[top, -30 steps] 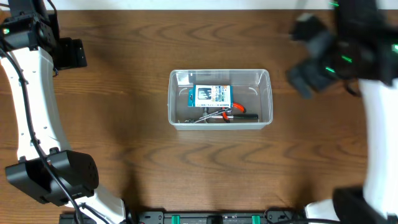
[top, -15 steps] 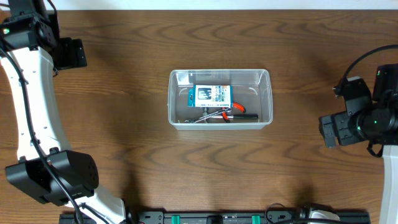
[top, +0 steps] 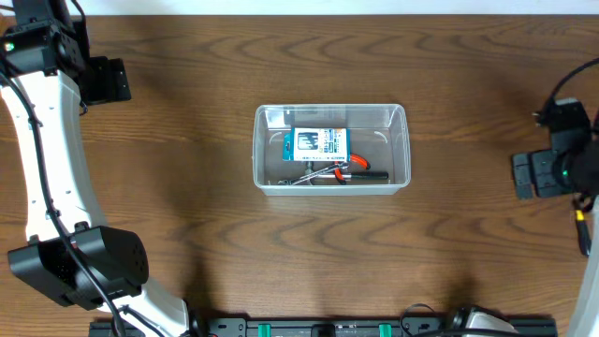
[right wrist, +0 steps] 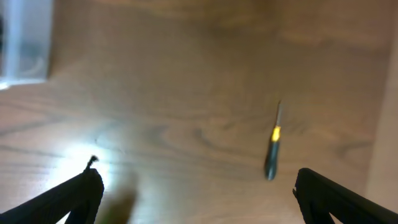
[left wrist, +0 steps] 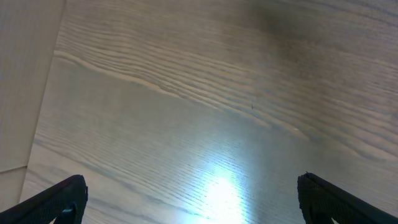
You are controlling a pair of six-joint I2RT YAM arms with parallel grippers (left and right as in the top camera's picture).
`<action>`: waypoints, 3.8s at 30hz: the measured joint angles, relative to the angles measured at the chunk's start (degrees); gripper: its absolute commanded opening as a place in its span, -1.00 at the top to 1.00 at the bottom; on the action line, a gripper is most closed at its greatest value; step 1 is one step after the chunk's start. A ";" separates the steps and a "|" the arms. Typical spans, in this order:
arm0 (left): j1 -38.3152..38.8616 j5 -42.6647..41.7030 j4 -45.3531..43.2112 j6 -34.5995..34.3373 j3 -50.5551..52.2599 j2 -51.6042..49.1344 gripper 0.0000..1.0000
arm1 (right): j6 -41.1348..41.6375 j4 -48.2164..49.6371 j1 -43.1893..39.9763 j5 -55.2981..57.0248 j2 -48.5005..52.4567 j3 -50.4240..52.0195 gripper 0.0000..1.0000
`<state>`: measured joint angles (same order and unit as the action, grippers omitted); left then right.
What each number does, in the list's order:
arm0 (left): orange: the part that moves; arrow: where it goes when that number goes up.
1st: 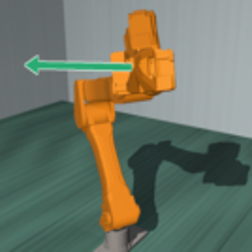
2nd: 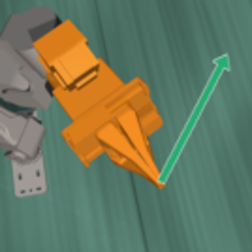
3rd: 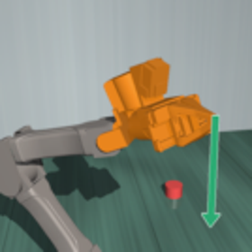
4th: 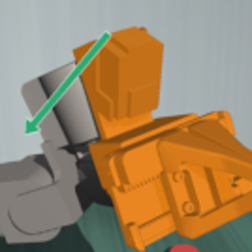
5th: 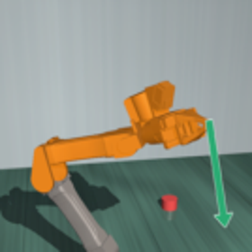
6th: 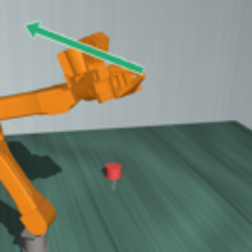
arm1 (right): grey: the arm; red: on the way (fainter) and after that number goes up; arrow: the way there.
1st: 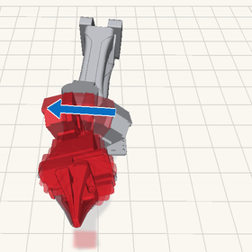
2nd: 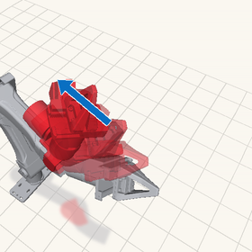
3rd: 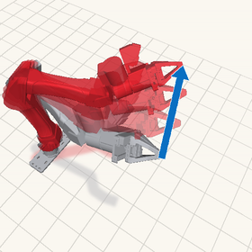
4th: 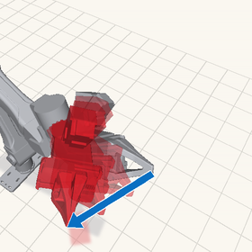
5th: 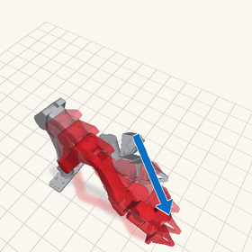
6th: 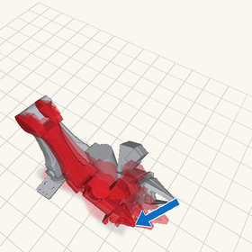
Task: Pack container
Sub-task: 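Move the right gripper right toward the yellow-handled screwdriver, then lower the right gripper onto the screwdriver's black handle and close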
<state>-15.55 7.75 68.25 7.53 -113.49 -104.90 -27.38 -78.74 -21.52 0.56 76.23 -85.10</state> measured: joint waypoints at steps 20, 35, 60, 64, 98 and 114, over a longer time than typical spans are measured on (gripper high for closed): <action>0.00 0.00 -0.02 0.00 0.00 0.00 -0.96 | -18.01 2.97 -28.72 -14.14 9.25 0.22 -0.99; 0.00 0.00 0.00 0.00 0.00 0.00 -0.96 | -23.21 5.35 -32.17 -12.11 9.25 0.22 -0.98; 0.00 0.00 -0.02 0.00 0.00 0.00 -0.96 | -24.35 14.12 -32.17 0.42 3.78 19.43 -0.99; 0.00 0.00 -0.02 0.00 0.00 0.00 -0.96 | -24.33 16.28 -32.17 1.53 3.80 21.16 -0.98; 0.00 0.00 -0.02 0.00 0.00 0.00 -0.96 | -20.92 25.11 -32.17 -1.70 19.02 21.18 -0.98; 0.00 0.00 -0.02 0.00 0.00 0.00 -0.96 | -20.92 32.81 -32.17 -5.79 20.63 21.20 -0.99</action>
<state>-15.55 7.75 68.23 7.53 -113.49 -104.90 -48.29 -45.93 -53.69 -5.23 96.86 -63.90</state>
